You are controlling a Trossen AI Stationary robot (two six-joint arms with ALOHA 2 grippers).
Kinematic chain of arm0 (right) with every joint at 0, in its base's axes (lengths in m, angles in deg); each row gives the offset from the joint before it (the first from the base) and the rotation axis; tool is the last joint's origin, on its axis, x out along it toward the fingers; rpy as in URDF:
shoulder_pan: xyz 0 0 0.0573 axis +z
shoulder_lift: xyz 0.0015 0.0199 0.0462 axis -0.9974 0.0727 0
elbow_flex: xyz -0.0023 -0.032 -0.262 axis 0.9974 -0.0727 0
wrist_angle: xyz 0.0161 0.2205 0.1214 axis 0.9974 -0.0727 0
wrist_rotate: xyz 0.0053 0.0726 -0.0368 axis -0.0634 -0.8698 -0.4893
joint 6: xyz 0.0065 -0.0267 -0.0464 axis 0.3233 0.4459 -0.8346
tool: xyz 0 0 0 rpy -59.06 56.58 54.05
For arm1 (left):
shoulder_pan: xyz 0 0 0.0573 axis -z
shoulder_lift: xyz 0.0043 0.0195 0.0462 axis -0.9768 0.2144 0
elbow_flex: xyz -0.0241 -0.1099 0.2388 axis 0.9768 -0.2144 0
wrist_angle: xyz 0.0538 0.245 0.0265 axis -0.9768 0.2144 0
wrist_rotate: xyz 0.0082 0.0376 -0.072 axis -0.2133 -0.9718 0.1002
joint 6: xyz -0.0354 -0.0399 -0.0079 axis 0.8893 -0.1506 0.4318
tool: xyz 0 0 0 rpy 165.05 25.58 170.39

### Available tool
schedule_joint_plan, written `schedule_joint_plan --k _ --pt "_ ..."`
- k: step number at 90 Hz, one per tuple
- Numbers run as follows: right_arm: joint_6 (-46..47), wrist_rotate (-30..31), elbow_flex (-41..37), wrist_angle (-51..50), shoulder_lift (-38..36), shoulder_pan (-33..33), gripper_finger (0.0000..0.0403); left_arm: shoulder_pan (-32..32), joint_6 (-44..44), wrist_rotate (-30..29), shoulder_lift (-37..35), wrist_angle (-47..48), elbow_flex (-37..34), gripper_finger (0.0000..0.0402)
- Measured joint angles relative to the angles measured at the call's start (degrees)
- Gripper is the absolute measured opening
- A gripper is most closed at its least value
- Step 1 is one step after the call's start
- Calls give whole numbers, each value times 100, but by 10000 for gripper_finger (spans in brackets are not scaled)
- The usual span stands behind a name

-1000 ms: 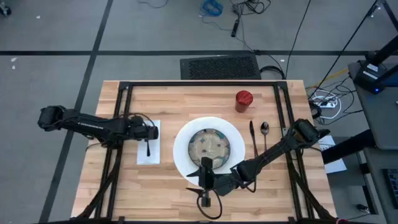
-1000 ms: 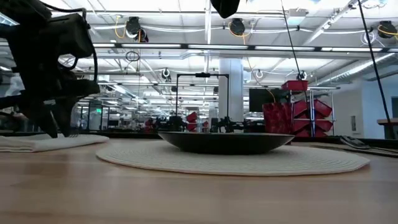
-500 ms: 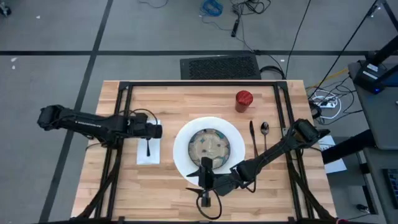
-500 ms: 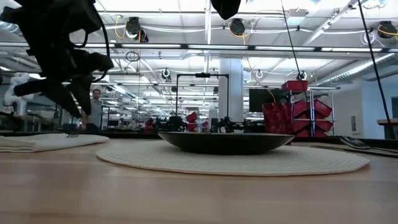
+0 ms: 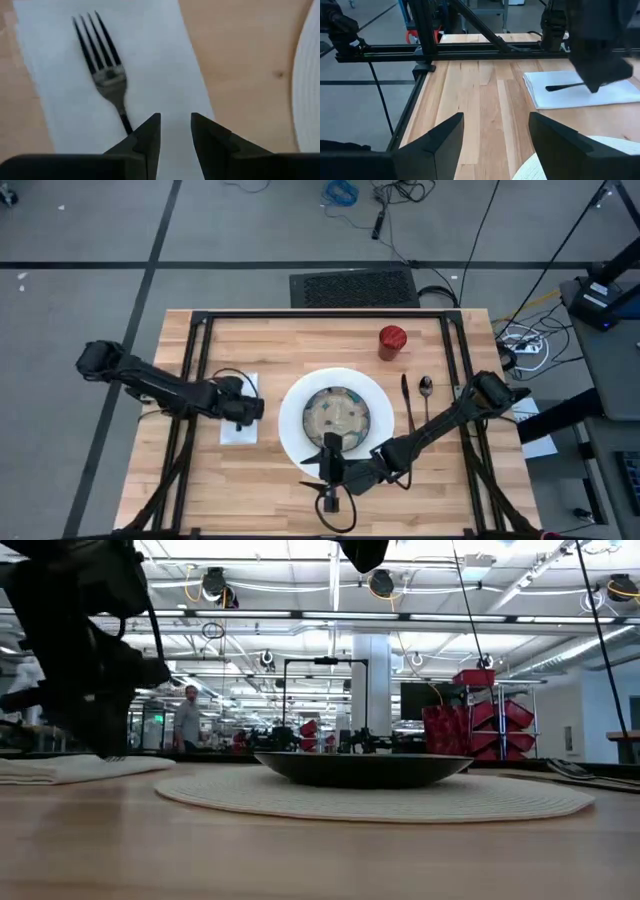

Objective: Set table place
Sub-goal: Adjust the white napkin

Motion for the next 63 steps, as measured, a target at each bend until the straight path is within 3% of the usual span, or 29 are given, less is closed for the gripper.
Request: schedule_joint_plan --k 20,51,63 --pt "0 0 0 -4 0 0 210 29 -134 -82 521 -760 5 93" --pt "0 0 0 -14 0 1 210 97 -469 85 544 -734 321 93" --pt "0 0 0 -15 0 1 210 42 -770 80 412 -136 685 93"
